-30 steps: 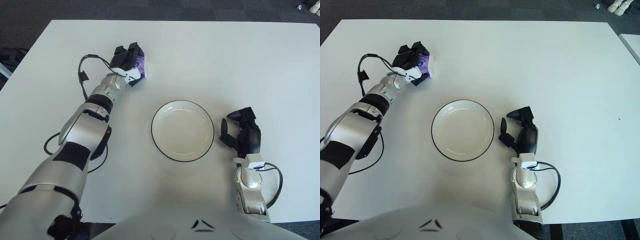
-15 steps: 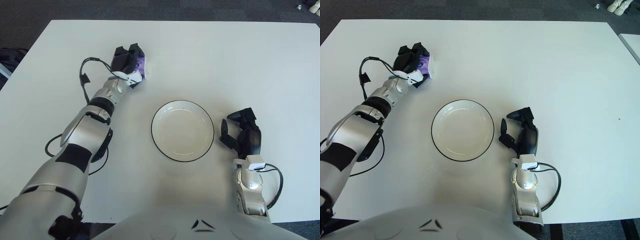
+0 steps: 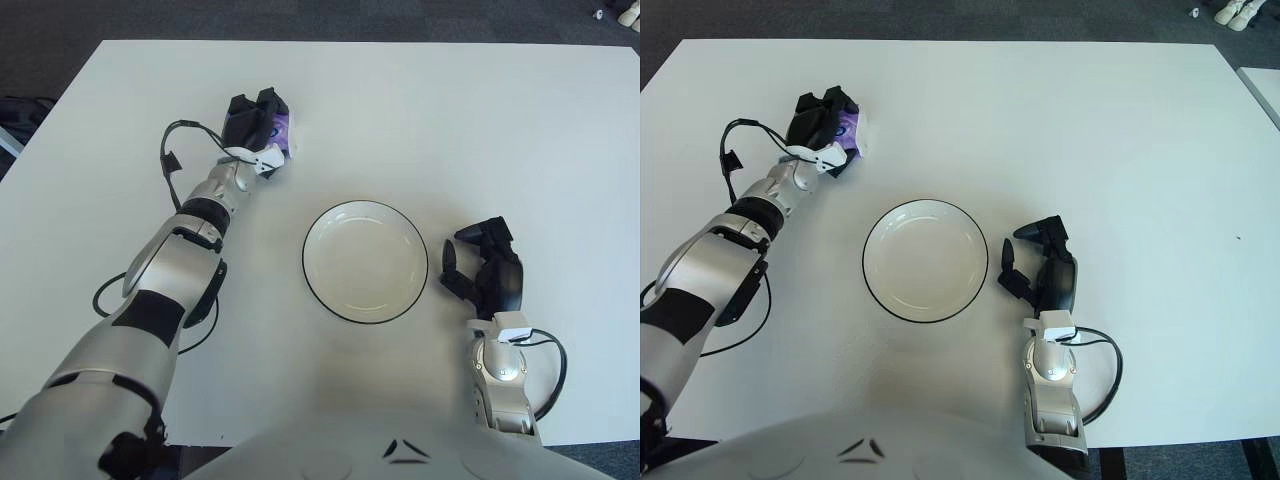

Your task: Put the tissue paper into the plate.

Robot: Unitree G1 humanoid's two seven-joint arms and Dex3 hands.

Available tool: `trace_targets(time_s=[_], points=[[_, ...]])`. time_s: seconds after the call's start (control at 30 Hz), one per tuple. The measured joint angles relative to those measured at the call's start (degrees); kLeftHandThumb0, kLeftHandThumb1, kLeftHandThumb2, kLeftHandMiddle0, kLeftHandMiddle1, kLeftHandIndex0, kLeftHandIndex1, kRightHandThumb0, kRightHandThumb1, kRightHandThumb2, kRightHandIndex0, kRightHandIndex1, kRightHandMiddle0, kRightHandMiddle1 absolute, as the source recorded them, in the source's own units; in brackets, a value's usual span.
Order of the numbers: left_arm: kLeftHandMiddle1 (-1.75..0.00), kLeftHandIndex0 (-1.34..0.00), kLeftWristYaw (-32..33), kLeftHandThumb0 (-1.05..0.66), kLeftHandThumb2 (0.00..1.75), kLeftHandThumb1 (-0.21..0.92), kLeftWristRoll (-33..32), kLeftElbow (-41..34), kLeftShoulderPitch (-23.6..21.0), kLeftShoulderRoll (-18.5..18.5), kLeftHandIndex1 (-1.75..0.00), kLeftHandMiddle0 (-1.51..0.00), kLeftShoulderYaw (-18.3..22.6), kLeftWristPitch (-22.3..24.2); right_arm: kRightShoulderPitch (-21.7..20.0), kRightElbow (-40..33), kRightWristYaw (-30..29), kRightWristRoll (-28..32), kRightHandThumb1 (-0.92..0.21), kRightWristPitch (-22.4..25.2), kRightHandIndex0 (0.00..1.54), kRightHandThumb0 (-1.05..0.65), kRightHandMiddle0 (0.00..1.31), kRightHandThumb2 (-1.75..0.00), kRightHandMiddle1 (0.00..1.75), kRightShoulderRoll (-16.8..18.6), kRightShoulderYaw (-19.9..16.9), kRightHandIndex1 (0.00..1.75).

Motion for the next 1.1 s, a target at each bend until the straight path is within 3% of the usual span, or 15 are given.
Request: trace_targets(time_s=[0.13,0.47,0.73,1.1], points=[[-1.57,-0.64,-2.57,0.00,1.63,-0.01,-5.16,-0.19,0.48,-0.72,-1.75,-0.91,5.12,-2.00,0.05,-0.02,-0.02,0.00,-0.53,-0.02,0.49,-0.41,0.44,-1.05,1.75,0.05,0.01,1.57],[-1.55,-0.64,-16.09,0.00,1.61,0.00,-20.34,-1.24,1.27,-1.65,-1.75,-0.90,19.76,-6.80,0.15,-0.02,-0.07,-0.04,-0.53,0.03,0.47,-0.41,0.44,-1.05,1.75,0.28,0.04,1.58],[-1.56,-0.66,-24.28,0.00,1.64,-0.02,-25.62,-0.79,3.79,-3.58,-1.75,-0.90,24.79,-9.01,0.22,0.22,-0.07,-0.05,-0.54,0.24,0.48,-0.41,0.44,-1.05,1.75,0.51,0.04,1.59],[-1.54,-0.74,-32.53,0.00,1.71,-0.09,-31.20,-1.53,2.96,-6.23,-1.75,-0.94,29.66,-9.33,0.02,0.29,-0.05,-0.05,-0.52,0.28,0.48,-0.42,0.45,-1.07,1.75,0.53,0.09,1.59]])
